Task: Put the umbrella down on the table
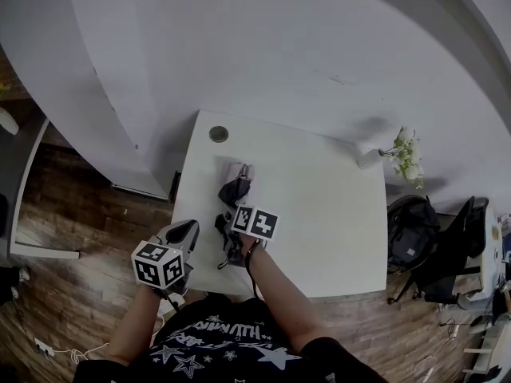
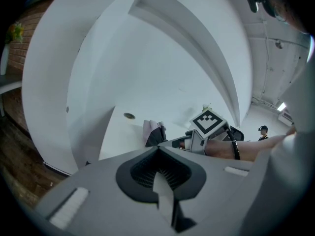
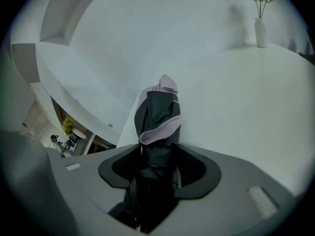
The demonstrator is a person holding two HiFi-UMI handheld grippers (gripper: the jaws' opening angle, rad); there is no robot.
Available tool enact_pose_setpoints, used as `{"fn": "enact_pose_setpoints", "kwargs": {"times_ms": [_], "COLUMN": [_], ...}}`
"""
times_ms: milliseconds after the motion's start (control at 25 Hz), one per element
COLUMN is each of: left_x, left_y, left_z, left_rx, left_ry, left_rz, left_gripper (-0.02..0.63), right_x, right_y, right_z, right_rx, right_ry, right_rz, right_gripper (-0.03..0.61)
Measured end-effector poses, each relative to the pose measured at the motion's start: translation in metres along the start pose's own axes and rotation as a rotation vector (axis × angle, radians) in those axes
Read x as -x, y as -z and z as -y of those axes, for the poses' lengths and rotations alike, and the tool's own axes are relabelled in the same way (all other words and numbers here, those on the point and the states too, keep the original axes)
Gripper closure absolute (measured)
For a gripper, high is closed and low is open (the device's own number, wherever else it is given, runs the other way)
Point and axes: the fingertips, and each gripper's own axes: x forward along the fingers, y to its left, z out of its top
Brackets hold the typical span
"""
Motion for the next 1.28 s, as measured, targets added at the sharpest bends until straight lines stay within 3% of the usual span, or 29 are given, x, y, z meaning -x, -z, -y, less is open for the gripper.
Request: {"fn": "enact_pose_setpoints", "kwargs": {"times_ms": [240, 560, 800, 1080, 1200, 1280], "left_x": [0.0, 0.005, 0.01, 0.017, 0.019, 0.02], "left_y": [-0.006, -0.011, -0.015, -0.021, -0.016, -0.012], "left_z": [0.001, 0.006, 0.019, 0.047, 0.062, 0.073], "left_rx": [0.0, 0.001, -0.007, -0.029, -0.035, -0.037], "left_ry": [-0.002, -0.018, -0.034, -0.043, -0.043, -0.044], "left_rz": [0.018, 0.047, 0.071, 0.111, 0.119, 0.124], "left_gripper": [0.611, 0.611, 0.611, 0.611, 0.611, 0.611], "right_x": [0.003, 0.036, 0.074, 0.127, 0.145, 0.158], "right_y": [-0.002, -0.015, -0.031, -0.045, -0.045, -0.043], "right_z": [-0.004, -0.007, 0.007, 0.034, 0.052, 0.061], "right_rx": [0.004, 0.052, 0.012, 0.016, -0.015, -0.011], "right_ry": [-0.073, -0.191, -0.268, -0.253, -0.227, -0.222], "right_rz": [0.016, 0.113, 0.215, 0.332, 0.353, 0.364], "right_gripper": [0.319, 0.276, 0.35, 0.45, 0.542, 0.565]}}
